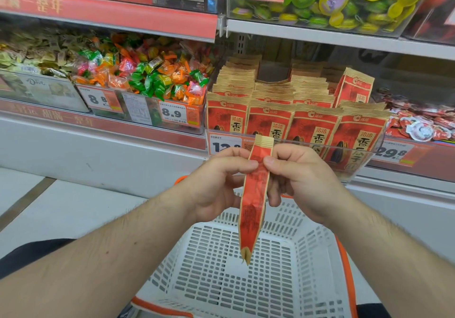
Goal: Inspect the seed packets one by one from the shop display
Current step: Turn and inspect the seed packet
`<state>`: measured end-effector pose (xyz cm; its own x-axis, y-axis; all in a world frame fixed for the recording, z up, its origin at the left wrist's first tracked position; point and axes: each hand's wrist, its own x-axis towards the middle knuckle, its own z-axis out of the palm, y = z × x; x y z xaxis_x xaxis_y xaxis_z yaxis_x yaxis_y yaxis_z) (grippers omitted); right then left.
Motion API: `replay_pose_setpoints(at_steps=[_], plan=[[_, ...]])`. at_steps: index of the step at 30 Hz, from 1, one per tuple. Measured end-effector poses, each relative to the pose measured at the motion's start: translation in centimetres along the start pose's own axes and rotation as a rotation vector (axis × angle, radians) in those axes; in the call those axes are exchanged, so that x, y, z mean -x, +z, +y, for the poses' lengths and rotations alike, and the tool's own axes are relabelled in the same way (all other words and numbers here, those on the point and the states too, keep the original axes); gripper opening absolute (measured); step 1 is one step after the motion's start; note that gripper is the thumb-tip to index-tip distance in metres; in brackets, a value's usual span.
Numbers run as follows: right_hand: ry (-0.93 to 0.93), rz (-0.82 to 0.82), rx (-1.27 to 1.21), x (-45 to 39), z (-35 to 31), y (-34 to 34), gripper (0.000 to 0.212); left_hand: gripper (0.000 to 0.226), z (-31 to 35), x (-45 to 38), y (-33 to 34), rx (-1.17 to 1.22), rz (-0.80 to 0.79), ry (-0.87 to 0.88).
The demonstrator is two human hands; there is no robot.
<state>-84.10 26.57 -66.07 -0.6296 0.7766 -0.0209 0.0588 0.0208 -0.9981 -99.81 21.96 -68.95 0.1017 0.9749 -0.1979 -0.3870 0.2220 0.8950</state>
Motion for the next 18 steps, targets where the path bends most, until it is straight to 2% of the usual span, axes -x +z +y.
replay_pose_setpoints(at_steps=[3,6,8,10,13,18], plan=[[-0.006,0.010,0.056,0.1,0.0,-0.1,0.029,0.057,0.1,0.2,0.1,-0.031,0.006,0.001],[-0.055,0.037,0.300,0.1,0.3,-0.2,0.029,0.030,-0.1,0.2,-0.1,-0.083,0.095,0.031],[-0.084,0.018,0.477,0.2,0.3,-0.4,0.029,0.021,0.0,0.2,0.0,-0.072,0.149,0.050],[-0.033,-0.068,0.608,0.4,-0.1,-0.6,0.031,0.019,0.2,0.1,0.0,-0.031,0.205,0.067],[0.121,-0.285,0.788,0.8,-0.8,-0.7,0.029,0.011,0.5,0.0,0.0,0.017,0.262,0.089],[0.220,-0.408,0.720,1.1,-0.7,-0.8,0.016,0.010,0.6,0.1,0.1,0.058,0.266,0.087]])
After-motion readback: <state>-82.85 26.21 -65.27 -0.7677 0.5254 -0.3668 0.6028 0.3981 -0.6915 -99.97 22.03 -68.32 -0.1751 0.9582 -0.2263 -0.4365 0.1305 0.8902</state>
